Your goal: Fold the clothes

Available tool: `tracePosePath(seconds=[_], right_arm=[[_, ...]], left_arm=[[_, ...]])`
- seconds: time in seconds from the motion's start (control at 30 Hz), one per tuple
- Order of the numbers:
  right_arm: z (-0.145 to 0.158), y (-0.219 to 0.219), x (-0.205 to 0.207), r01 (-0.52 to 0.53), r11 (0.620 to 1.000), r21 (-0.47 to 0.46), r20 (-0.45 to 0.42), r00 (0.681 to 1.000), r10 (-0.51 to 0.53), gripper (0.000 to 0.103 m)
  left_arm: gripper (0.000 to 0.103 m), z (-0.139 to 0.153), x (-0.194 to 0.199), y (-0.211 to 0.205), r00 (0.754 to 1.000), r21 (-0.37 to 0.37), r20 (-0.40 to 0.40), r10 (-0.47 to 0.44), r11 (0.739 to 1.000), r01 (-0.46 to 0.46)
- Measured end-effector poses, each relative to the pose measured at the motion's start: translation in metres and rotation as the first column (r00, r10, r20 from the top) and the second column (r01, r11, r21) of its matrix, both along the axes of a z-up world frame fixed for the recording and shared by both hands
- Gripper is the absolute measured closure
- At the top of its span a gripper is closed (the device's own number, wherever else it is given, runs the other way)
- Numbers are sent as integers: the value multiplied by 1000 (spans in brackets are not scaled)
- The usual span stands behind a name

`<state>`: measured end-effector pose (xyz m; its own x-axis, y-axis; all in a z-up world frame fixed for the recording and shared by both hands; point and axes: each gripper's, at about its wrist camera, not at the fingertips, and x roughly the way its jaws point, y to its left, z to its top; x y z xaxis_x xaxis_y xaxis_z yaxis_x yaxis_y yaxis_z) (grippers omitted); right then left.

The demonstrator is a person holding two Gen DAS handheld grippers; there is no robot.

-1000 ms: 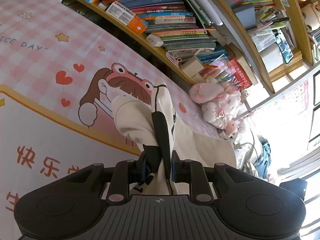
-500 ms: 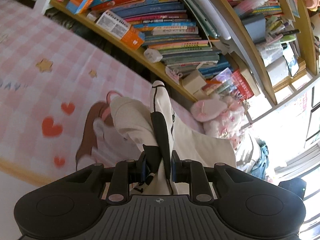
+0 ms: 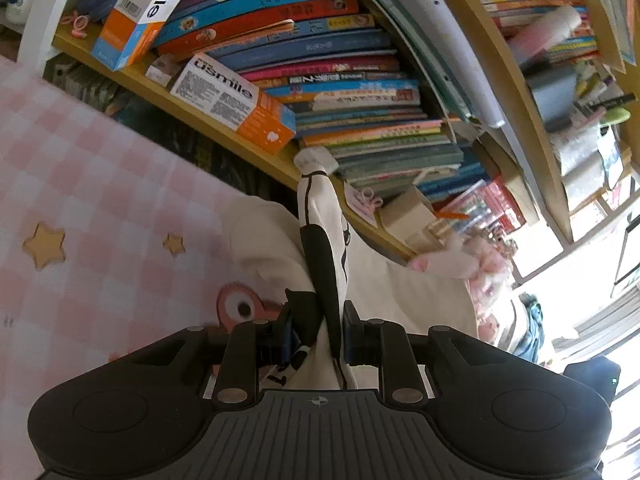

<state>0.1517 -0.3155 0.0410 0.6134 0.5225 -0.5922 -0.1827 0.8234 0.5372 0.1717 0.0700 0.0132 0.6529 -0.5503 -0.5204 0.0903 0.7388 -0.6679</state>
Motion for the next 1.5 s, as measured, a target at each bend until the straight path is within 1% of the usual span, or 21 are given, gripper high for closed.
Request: tracePosePath(seconds=[0.27, 0.43, 0.6, 0.73, 0.87, 0.9, 1.0, 1.07, 1.13, 1.17, 1.2, 1.23, 1.3, 1.43, 1.5], right_arm=[[-15, 6, 46, 2, 1000, 1, 7, 1000, -2, 84], [-24, 12, 68, -3, 1000, -7, 4, 1000, 3, 84], [-38, 15, 82, -5, 1000, -2, -8, 1000, 5, 83], [-57, 14, 89, 5, 999, 34, -36, 999, -4, 83], [-72, 7, 94, 46, 994, 98, -74, 996, -39, 81], [-75, 5, 94, 58, 992, 115, -83, 995, -49, 81], [-84, -1, 94, 98, 981, 170, -116, 990, -79, 75], [-89, -5, 93, 130, 967, 220, -136, 985, -102, 76], [-90, -7, 91, 157, 958, 241, -150, 981, -123, 74], [-89, -8, 89, 169, 956, 239, -151, 979, -135, 70], [-86, -8, 88, 176, 957, 231, -148, 978, -144, 67], [-83, -9, 85, 181, 958, 224, -144, 978, -151, 64], [-79, -14, 80, 198, 955, 221, -144, 975, -169, 63], [-69, -23, 65, 222, 954, 204, -141, 970, -196, 59], [-62, -24, 54, 208, 963, 173, -129, 974, -187, 56]], left_arm=[[82, -13, 43, 9, 1000, -12, 16, -1, 1000, 1], [82, -25, 60, 16, 1000, -32, 10, 20, 999, -20], [82, -37, 70, 19, 1000, -20, 6, 12, 1000, -12], [82, -47, 72, 23, 1000, -26, 6, 25, 999, -24], [79, -56, 72, 27, 999, -43, 6, 42, 998, -42], [77, -58, 71, 27, 999, -43, 3, 46, 998, -46], [73, -64, 71, 29, 998, -47, -20, 67, 997, -68], [71, -67, 70, 30, 996, -53, -34, 80, 995, -82], [62, -66, 68, 30, 995, -41, -38, 97, 994, -99], [59, -63, 67, 30, 993, -28, -37, 110, 993, -111], [50, -61, 64, 31, 992, -12, -37, 124, 992, -125], [47, -58, 62, 33, 990, 7, -36, 138, 990, -138], [46, -53, 54, 38, 987, 25, -27, 156, 988, -155], [44, -42, 36, 44, 985, 62, -20, 172, 983, -171], [43, -34, 23, 43, 985, 97, -11, 170, 981, -168]])
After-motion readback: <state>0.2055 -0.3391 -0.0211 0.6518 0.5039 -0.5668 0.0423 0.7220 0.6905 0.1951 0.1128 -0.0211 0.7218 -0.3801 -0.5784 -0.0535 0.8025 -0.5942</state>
